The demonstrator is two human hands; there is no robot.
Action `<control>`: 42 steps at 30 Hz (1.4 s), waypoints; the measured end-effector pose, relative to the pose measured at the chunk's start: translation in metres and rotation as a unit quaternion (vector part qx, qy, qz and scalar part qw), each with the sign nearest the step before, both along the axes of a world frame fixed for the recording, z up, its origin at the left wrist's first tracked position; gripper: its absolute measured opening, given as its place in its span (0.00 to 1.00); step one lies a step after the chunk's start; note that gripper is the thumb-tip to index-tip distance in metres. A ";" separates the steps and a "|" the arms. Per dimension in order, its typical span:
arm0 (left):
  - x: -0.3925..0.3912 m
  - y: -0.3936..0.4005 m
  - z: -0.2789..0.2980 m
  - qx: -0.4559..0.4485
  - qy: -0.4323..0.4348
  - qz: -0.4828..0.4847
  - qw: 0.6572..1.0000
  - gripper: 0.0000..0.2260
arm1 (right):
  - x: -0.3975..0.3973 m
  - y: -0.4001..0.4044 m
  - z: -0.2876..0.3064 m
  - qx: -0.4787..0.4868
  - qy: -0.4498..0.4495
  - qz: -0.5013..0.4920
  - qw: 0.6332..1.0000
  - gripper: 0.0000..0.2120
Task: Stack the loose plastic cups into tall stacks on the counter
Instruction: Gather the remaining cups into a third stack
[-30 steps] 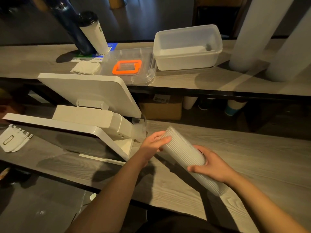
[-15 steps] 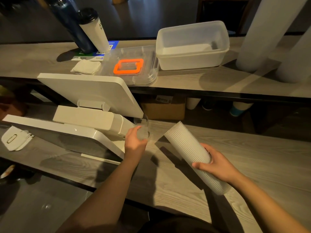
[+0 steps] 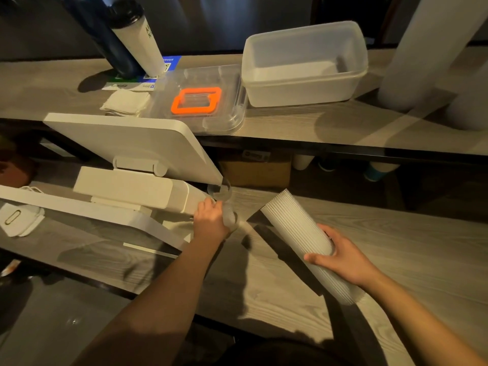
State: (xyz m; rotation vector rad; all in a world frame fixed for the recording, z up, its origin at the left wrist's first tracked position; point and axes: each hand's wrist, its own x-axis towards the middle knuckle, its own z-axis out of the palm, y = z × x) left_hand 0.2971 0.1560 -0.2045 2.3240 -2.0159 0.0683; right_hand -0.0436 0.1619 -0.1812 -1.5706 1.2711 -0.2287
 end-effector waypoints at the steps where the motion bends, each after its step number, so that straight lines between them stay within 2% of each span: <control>1: 0.001 0.001 -0.004 -0.007 0.010 0.003 1.000 0.24 | -0.001 0.000 -0.001 0.002 0.001 -0.001 1.000 0.48; 3: -0.005 0.005 -0.001 -0.007 0.045 0.020 0.999 0.27 | -0.002 -0.001 -0.001 0.006 0.001 -0.003 1.000 0.48; 5: -0.016 0.007 0.009 0.016 0.152 0.082 0.985 0.28 | -0.004 -0.001 0.000 0.008 0.002 -0.004 1.000 0.48; 6: -0.023 0.008 0.017 0.037 0.231 0.133 0.963 0.27 | -0.004 -0.001 0.000 0.008 0.001 -0.005 1.000 0.47; 7: -0.028 0.010 0.026 0.051 0.334 0.194 0.921 0.25 | -0.005 -0.001 0.001 0.009 0.001 -0.004 1.000 0.47; 8: -0.033 0.011 0.034 0.057 0.441 0.248 0.861 0.23 | -0.005 -0.001 0.002 0.010 0.001 -0.002 1.000 0.47; 9: -0.037 0.011 0.041 0.053 0.533 0.279 0.797 0.21 | -0.005 -0.001 0.003 0.012 0.003 0.003 1.000 0.47; 10: -0.040 0.010 0.047 0.035 0.596 0.294 0.747 0.19 | -0.004 0.000 0.004 0.012 0.004 0.008 1.000 0.46; 13: -0.045 0.006 0.062 -0.007 0.683 0.297 0.667 0.15 | -0.001 0.001 0.011 0.005 0.001 0.021 1.000 0.47; 16: -0.050 0.006 0.073 -0.006 0.745 0.314 0.589 0.14 | 0.003 0.005 0.018 0.003 -0.004 0.031 1.000 0.44; 19: -0.057 0.012 0.080 0.015 0.783 0.306 0.541 0.10 | 0.008 0.010 0.024 -0.001 0.001 0.049 0.999 0.39; 22: -0.062 0.017 0.086 0.035 0.799 0.286 0.527 0.15 | 0.012 0.016 0.027 -0.014 -0.001 0.055 0.998 0.36; 24: -0.064 0.020 0.087 0.047 0.790 0.259 0.554 0.18 | 0.013 0.019 0.029 -0.018 -0.007 0.052 0.998 0.35; 28: -0.069 0.028 0.091 0.058 0.772 0.217 0.595 0.12 | 0.014 0.022 0.029 -0.021 -0.020 0.048 0.998 0.36; 32: -0.071 0.034 0.091 0.053 0.782 0.196 0.589 0.20 | 0.014 0.023 0.028 -0.021 -0.021 0.050 0.998 0.36; 39: -0.075 0.039 0.092 0.062 0.785 0.194 0.586 0.19 | 0.015 0.022 0.031 -0.033 -0.007 0.047 0.998 0.37; 42: -0.077 0.040 0.091 0.066 0.783 0.202 0.585 0.22 | 0.015 0.021 0.033 -0.039 -0.011 0.043 0.998 0.38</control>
